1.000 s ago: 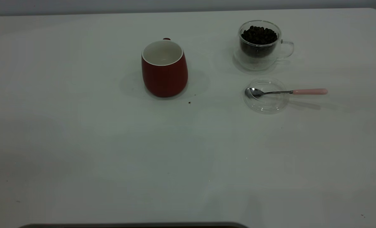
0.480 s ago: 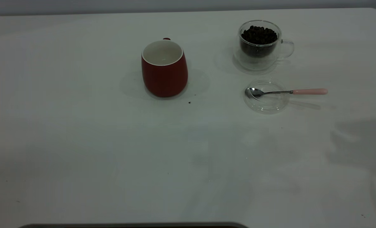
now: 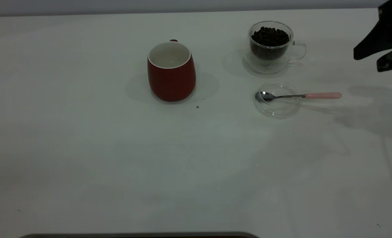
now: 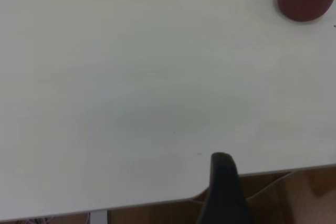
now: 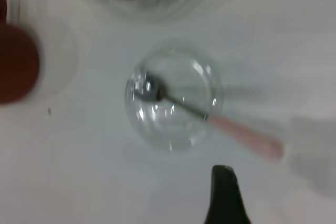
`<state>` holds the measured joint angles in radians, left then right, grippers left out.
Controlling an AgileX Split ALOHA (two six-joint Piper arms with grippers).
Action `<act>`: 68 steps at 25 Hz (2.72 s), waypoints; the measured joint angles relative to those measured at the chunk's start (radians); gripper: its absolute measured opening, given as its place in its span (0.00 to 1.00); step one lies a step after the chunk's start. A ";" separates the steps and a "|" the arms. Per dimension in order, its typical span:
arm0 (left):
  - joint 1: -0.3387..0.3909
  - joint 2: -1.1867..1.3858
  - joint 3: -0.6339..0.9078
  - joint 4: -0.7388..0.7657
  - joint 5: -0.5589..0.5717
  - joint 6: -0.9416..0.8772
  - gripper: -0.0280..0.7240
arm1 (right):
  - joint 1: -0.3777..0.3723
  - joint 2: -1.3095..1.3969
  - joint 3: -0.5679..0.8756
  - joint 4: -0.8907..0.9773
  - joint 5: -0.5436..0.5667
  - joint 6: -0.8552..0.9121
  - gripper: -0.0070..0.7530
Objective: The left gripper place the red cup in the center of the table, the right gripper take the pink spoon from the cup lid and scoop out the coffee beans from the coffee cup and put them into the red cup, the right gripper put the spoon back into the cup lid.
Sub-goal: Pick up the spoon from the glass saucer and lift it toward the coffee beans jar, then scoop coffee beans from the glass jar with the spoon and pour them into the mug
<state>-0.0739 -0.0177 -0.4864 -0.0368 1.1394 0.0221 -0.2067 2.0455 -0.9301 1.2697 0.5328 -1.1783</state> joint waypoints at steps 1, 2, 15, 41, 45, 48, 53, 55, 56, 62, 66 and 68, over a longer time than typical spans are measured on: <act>0.000 0.000 0.000 0.000 0.000 0.000 0.82 | -0.022 0.030 -0.021 0.036 0.028 -0.032 0.75; 0.000 0.000 0.000 0.000 0.000 0.000 0.82 | -0.043 0.063 -0.037 0.067 0.053 -0.057 0.75; 0.000 0.000 0.000 0.000 0.000 0.001 0.82 | -0.126 0.356 -0.148 0.229 0.274 -0.187 0.75; 0.000 0.000 0.000 0.000 0.000 0.002 0.82 | -0.029 0.494 -0.160 0.422 0.340 -0.314 0.74; 0.000 0.000 0.000 0.000 0.000 0.001 0.82 | -0.029 0.494 -0.160 0.414 0.353 -0.317 0.66; 0.000 0.000 0.000 0.000 0.000 0.001 0.82 | -0.029 0.494 -0.160 0.380 0.364 -0.317 0.48; 0.000 0.000 0.000 0.000 0.000 -0.001 0.82 | -0.029 0.494 -0.160 0.356 0.406 -0.317 0.18; 0.000 0.000 0.000 0.000 0.000 -0.001 0.82 | -0.029 0.493 -0.160 0.356 0.421 -0.317 0.14; 0.000 0.000 0.000 0.000 0.000 -0.001 0.82 | -0.029 0.492 -0.160 0.354 0.423 -0.317 0.14; 0.000 0.000 0.000 0.000 0.000 0.000 0.82 | -0.047 0.403 -0.160 0.217 0.390 -0.271 0.14; 0.000 0.000 0.000 0.000 0.000 0.000 0.82 | -0.087 0.287 -0.160 0.096 0.408 -0.170 0.14; 0.000 0.000 0.000 0.000 0.000 0.000 0.82 | -0.098 0.218 -0.160 0.063 0.421 -0.134 0.14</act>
<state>-0.0739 -0.0177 -0.4864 -0.0368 1.1394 0.0223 -0.3045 2.2633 -1.0902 1.3331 0.9537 -1.3123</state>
